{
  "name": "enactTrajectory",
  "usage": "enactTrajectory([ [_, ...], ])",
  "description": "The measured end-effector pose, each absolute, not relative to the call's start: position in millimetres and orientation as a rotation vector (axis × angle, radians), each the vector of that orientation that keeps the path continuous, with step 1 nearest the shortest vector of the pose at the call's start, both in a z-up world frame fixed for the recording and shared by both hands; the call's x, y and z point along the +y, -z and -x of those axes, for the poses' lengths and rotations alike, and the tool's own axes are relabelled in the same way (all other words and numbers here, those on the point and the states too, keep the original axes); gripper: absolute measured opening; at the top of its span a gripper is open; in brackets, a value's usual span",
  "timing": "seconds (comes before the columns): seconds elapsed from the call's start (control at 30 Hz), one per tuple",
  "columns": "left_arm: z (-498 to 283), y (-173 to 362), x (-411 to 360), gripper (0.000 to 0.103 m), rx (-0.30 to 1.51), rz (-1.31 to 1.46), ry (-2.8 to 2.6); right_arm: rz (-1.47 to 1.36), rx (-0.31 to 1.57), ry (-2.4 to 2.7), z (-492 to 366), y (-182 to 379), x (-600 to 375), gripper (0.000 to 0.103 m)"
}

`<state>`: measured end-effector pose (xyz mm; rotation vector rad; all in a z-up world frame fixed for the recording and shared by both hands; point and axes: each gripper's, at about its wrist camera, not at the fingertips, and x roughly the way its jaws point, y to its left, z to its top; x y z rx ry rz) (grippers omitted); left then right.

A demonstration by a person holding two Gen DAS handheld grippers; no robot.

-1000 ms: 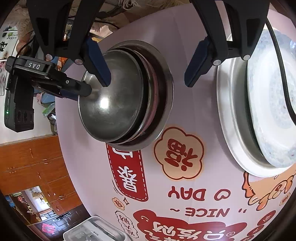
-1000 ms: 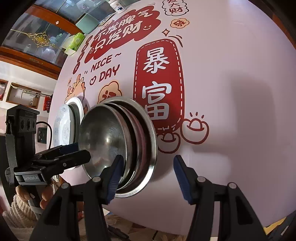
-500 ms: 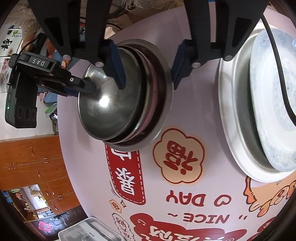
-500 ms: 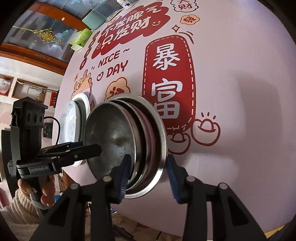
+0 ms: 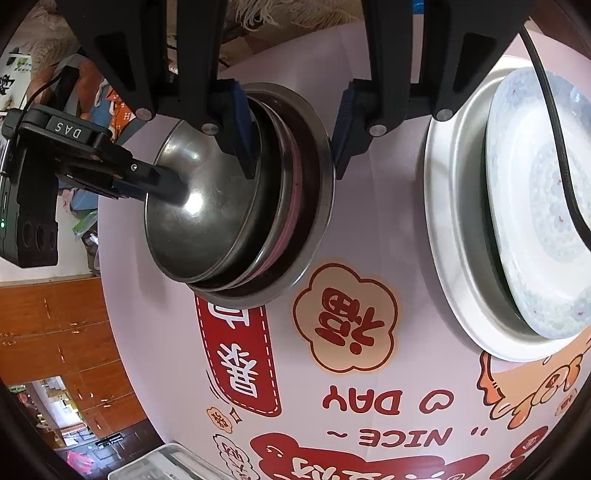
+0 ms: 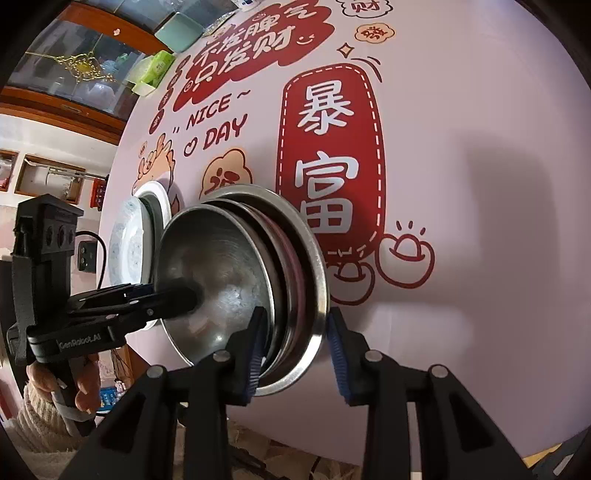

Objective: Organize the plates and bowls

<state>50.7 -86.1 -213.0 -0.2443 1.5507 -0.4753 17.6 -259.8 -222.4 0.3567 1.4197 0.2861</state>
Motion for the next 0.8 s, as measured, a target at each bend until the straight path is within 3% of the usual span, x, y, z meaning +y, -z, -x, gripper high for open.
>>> enactTrajectory([
  [0.8,-34.1,158.8,-64.6,0.037,1.429,0.304,0.382,-0.259,1.417,-0.351,-22.5,181.3,-235.8,0.032],
])
